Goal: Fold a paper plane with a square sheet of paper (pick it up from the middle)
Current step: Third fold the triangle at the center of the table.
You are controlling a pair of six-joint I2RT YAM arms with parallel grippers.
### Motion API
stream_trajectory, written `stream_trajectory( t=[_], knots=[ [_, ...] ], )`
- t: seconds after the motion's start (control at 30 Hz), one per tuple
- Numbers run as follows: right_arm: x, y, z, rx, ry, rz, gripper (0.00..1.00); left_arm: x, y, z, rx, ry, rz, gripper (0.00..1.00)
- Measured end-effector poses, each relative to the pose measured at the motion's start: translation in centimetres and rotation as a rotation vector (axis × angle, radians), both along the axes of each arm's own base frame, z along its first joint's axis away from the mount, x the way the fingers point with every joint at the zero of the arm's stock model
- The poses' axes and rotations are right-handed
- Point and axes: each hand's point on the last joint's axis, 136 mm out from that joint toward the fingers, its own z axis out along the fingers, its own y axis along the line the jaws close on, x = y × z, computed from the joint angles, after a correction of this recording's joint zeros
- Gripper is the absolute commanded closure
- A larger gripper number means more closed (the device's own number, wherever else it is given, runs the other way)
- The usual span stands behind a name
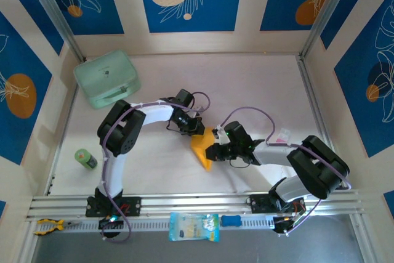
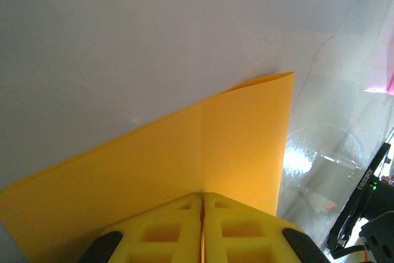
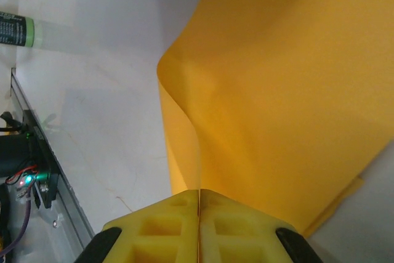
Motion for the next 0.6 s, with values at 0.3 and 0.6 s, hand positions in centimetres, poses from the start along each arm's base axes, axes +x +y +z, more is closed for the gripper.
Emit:
stream_trajectory(
  t=[0.3,0.6],
  knots=[
    [0.9,-0.4,0.0,-0.058,-0.005,-0.022,0.91,0.0,0.0,0.0,0.000,0.000,0.000,0.91],
    [1.2,-0.6,-0.5,-0.099,0.009,-0.028,0.91,0.0,0.0,0.0,0.000,0.000,0.000,0.91]
  ],
)
